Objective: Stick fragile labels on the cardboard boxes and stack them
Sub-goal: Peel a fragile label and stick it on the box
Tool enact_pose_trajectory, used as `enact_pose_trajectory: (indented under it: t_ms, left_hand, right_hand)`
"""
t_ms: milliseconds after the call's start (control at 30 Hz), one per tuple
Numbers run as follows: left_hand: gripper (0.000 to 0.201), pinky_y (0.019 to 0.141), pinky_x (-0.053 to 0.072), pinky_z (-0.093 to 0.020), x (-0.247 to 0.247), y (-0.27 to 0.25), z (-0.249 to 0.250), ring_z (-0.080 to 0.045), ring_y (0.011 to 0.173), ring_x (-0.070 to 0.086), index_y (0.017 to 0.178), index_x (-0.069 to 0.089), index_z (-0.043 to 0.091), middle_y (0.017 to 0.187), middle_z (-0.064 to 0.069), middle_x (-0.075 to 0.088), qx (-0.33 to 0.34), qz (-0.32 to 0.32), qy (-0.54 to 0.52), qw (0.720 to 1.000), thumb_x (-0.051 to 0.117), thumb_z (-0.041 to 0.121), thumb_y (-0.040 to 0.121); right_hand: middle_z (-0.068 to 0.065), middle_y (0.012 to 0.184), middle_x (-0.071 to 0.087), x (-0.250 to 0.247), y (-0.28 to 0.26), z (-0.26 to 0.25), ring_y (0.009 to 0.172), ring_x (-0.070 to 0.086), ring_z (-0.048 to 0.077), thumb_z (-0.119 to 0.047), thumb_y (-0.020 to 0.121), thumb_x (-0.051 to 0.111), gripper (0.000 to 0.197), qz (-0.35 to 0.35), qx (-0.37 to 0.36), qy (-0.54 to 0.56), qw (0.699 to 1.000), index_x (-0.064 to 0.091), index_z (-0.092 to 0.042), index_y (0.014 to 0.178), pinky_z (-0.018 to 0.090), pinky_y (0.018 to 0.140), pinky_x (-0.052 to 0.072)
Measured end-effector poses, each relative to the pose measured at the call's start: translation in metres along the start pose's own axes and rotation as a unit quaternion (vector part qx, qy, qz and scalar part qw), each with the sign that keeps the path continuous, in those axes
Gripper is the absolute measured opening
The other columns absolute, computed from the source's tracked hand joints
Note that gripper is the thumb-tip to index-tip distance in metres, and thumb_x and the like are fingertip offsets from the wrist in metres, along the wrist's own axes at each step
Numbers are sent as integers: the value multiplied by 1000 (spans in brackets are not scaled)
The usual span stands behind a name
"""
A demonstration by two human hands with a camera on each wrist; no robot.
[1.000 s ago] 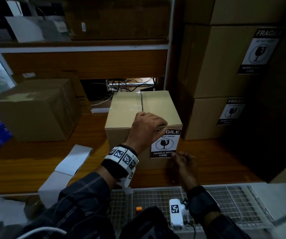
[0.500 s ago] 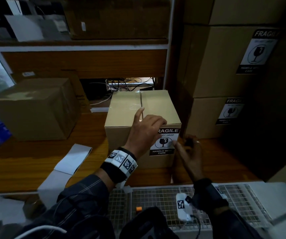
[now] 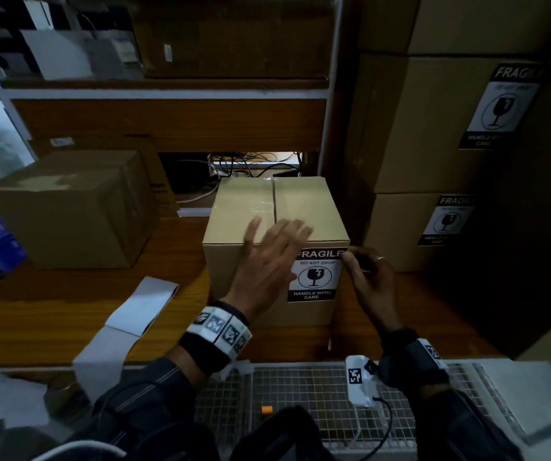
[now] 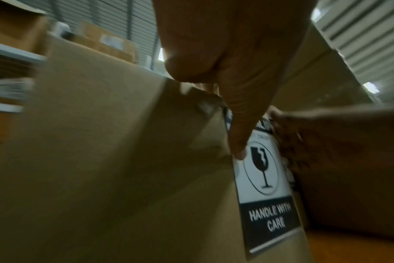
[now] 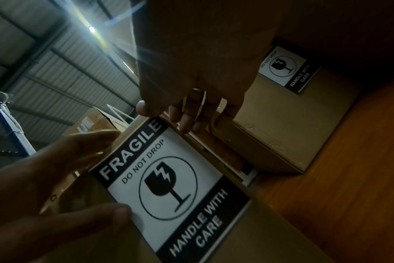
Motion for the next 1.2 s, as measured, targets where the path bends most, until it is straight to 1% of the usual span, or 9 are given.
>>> enact_pose_trajectory:
  t_ms: [100,200,333,400,600,733,867,1000,1200]
  left_hand:
    - [99,123,11,-59,-15,-24,-35,-27,154,24,161,17,16,167,-11,24,-115,85,-27,989,69,55,87]
    - [103,123,21,-56,-18,-62,-66,-25,154,21,161,17,14,167,-11,19,-281,156,-190,928,78,44,84]
    - [106,111,44,-52,21,-104,-81,-23,146,37,160,18,38,162,-2,34,-428,39,-473,769,84,43,77]
    - [82,106,49,-50,38,-117,-78,-23,136,51,154,32,36,148,-1,53,-432,-22,-511,743,78,34,86]
    - [69,105,52,-50,47,-130,-70,-16,132,54,153,37,32,143,6,57,-391,-44,-495,775,71,16,94]
    - [87,98,52,-25,26,-136,-54,7,126,52,152,33,38,139,20,54,-325,-59,-492,806,83,20,83]
    - [84,88,54,-15,7,-133,-35,18,110,57,142,40,34,123,30,56,-306,-84,-525,789,87,32,73]
    - [82,78,52,-7,8,-124,-17,18,100,61,135,41,31,113,26,59,-259,-104,-535,798,90,30,69]
    - [89,79,59,-17,17,-120,11,3,104,65,138,43,22,118,8,64,-213,-105,-526,816,94,34,66]
  right_hand:
    - [-9,114,68,3,-8,22,106,63,1,-26,95,70,26,-32,58,-22,998,67,-18,120,9,73,52]
    - [-14,116,67,8,-16,39,104,63,-6,-24,92,74,35,-74,94,-22,993,63,-19,125,11,74,53]
    - [-5,122,71,20,-24,57,111,68,5,-27,91,76,41,-100,111,5,989,62,-19,128,22,83,60]
    - [-4,124,70,23,-29,68,114,68,12,-29,91,76,44,-104,116,7,988,60,-21,131,32,87,61]
    - [1,130,66,13,-41,68,117,63,18,-14,96,68,41,-56,164,6,985,58,-15,136,33,89,56]
    - [-7,124,70,-13,-64,65,116,65,10,-14,100,63,30,-25,144,29,989,63,-22,130,34,94,54]
    - [-12,118,72,-39,-89,59,112,67,7,-7,105,53,28,5,158,8,987,65,-22,126,30,92,54]
    - [1,121,71,-68,-107,70,115,66,25,-2,106,48,33,55,167,-37,984,66,-24,122,42,92,55]
    - [-14,123,70,-98,-124,55,116,64,15,18,95,39,62,111,166,-46,979,65,-27,129,48,98,55]
Point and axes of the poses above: each hand's wrist, its own y-axis towards the middle knuckle, its own x-axis out of the palm, z = x × y, the point moved 4 cm from there along y, towards the middle knuckle
